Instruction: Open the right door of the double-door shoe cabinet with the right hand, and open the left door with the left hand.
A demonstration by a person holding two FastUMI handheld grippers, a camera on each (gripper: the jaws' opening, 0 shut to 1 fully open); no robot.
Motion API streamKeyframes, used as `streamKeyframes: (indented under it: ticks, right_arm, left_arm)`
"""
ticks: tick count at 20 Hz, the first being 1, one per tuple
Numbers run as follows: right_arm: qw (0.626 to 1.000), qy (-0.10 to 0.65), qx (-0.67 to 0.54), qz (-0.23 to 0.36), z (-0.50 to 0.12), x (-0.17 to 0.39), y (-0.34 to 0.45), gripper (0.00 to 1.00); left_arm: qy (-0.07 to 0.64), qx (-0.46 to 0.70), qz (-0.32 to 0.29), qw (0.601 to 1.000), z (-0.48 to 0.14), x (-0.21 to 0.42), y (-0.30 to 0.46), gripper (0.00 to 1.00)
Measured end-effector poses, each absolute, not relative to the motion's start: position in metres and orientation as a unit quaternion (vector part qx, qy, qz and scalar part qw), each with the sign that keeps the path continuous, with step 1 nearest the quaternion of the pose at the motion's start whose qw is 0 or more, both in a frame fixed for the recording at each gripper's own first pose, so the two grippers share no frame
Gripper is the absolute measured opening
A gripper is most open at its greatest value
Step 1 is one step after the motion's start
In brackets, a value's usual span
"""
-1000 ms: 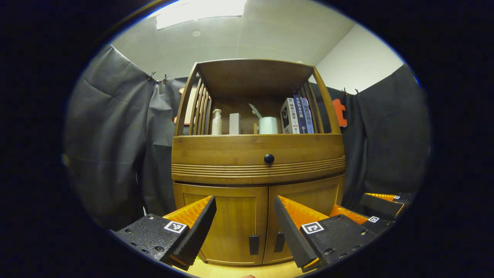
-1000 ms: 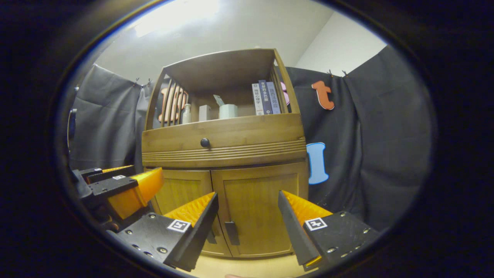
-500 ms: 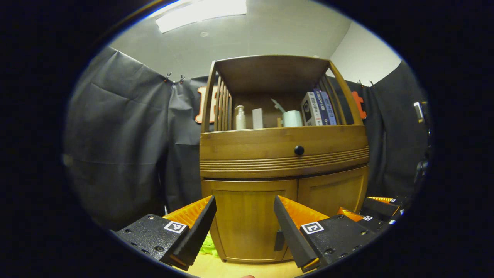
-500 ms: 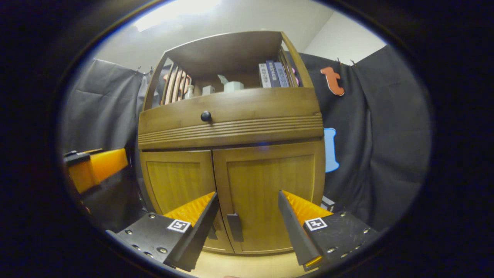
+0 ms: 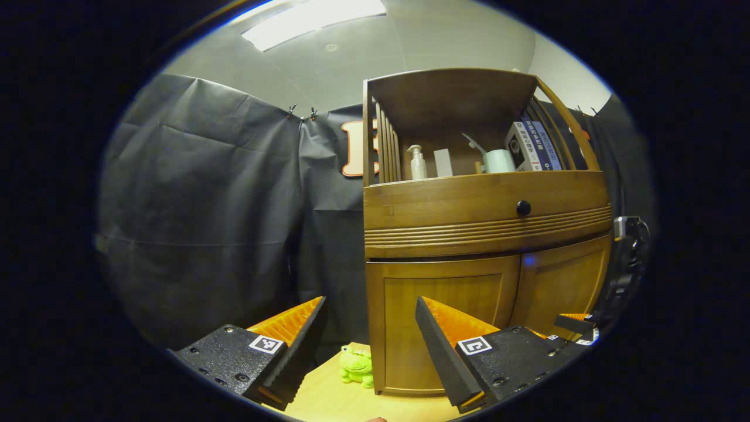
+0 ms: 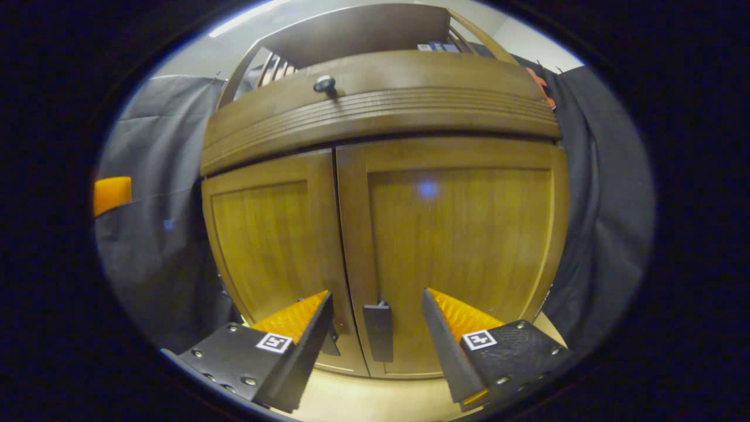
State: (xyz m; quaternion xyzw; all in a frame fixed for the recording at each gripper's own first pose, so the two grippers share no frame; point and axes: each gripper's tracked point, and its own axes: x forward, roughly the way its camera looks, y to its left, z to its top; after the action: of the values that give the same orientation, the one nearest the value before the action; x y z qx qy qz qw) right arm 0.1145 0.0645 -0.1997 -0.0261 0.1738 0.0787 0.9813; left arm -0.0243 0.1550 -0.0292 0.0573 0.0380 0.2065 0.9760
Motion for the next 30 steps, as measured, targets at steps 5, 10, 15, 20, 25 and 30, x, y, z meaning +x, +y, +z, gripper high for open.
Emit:
streamKeyframes:
  ticks: [5, 10, 15, 20, 25, 30]
  right_arm:
    - [0.973, 0.222, -0.022, 0.061, -0.246, 0.135, 0.062, 0.76]
    - [0.971, 0.231, -0.024, 0.057, -0.253, 0.150, 0.059, 0.44]
    - [0.973, 0.221, -0.024, 0.054, -0.245, 0.148, 0.058, 0.27]
    - [0.974, 0.217, -0.020, 0.054, -0.245, 0.140, 0.054, 0.27]
    - [0.977, 0.212, -0.013, 0.038, -0.250, 0.141, 0.053, 0.27]
    - [0.977, 0.211, -0.009, 0.024, -0.251, 0.141, 0.051, 0.27]
  left_arm:
    - [0.049, 0.068, 0.234, 0.968, -0.033, -0.028, 0.175, 0.93]
    - [0.061, 0.066, 0.240, 0.967, -0.039, -0.031, 0.180, 0.92]
    - [0.057, 0.069, 0.237, 0.967, -0.036, -0.036, 0.179, 0.92]
    - [0.052, 0.061, 0.227, 0.971, -0.032, -0.042, 0.172, 0.93]
    - [0.049, 0.050, 0.200, 0.977, -0.031, -0.043, 0.154, 0.93]
    - [0.049, 0.043, 0.170, 0.983, -0.033, -0.047, 0.134, 0.93]
